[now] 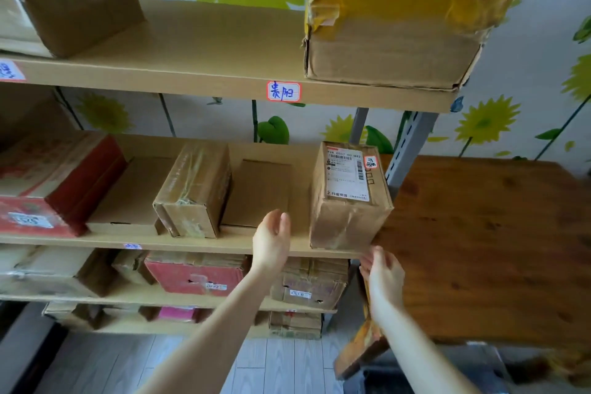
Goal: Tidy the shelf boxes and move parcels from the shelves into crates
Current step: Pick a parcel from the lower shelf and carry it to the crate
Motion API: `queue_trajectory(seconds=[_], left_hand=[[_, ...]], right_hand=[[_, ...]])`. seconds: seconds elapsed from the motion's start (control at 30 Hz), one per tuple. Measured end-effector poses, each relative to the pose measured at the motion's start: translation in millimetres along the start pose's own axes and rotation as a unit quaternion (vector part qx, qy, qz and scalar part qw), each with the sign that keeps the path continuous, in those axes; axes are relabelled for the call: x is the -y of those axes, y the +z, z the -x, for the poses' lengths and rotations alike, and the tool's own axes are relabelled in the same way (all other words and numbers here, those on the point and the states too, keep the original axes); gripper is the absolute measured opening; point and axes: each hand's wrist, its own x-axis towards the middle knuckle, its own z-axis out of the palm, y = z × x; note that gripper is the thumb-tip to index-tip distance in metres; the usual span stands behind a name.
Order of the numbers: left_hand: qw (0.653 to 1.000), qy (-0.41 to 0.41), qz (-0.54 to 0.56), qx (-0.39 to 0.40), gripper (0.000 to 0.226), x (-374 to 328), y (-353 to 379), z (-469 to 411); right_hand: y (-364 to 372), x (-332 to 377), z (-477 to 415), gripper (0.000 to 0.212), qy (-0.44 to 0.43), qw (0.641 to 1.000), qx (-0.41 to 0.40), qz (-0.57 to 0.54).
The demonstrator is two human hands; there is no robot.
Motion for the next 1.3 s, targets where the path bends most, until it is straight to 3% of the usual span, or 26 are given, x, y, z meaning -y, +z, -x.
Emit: queue_trajectory(seconds=[0.1, 0.2, 0.3, 0.47, 0.63, 0.83, 0.9, 1.0, 1.13, 1.23, 1.3], left_hand=[[0.995, 0.013, -0.087, -0.050, 0.021, 18, -34, -14], [0.981, -0.001, -0.190, -0.048, 0.026, 26, -58, -35], [0.970, -0.021, -0.244, -0.005, 0.034, 31, -70, -50], [0.970, -0.066, -0.230, 0.037, 0.034, 36, -77, -70], [0.987, -0.047, -0.153, 0.009, 0.027, 42, -87, -78], [0.992, -0.044, 0.122, -0.005, 0.026, 19, -86, -73], [0.992, 0.010, 0.125, 0.005, 0.034, 10, -87, -70], [0.992, 0.053, 0.093, 0.072, 0.042, 0, -88, -63], [0.982, 0.092, 0.084, 0.143, 0.046, -9, -90, -56], [0.972, 0.151, 0.013, 0.177, 0.032, -14, -91, -54], [0.978, 0.158, -0.007, 0.135, 0.021, -16, -95, -54]], right_hand=[[31, -22, 26, 0.020, 0.014, 0.994, 0.094, 0.050], [74, -23, 35, 0.018, -0.053, 0.970, 0.164, 0.171], [114, -7, 33, 0.032, -0.110, 0.947, 0.172, 0.249], [158, 5, 20, 0.049, -0.053, 0.936, 0.154, 0.312], [160, 5, 23, 0.050, -0.042, 0.960, 0.077, 0.267], [145, 19, 36, 0.037, -0.078, 0.970, 0.065, 0.222], [146, 33, 39, 0.042, -0.072, 0.969, 0.078, 0.224], [156, 63, 42, 0.053, 0.003, 0.984, 0.140, 0.113], [164, 86, 46, 0.032, 0.022, 0.975, 0.218, 0.024], [161, 87, 46, 0.024, -0.010, 0.982, 0.188, 0.002], [155, 85, 44, 0.011, -0.029, 0.986, 0.164, -0.013]])
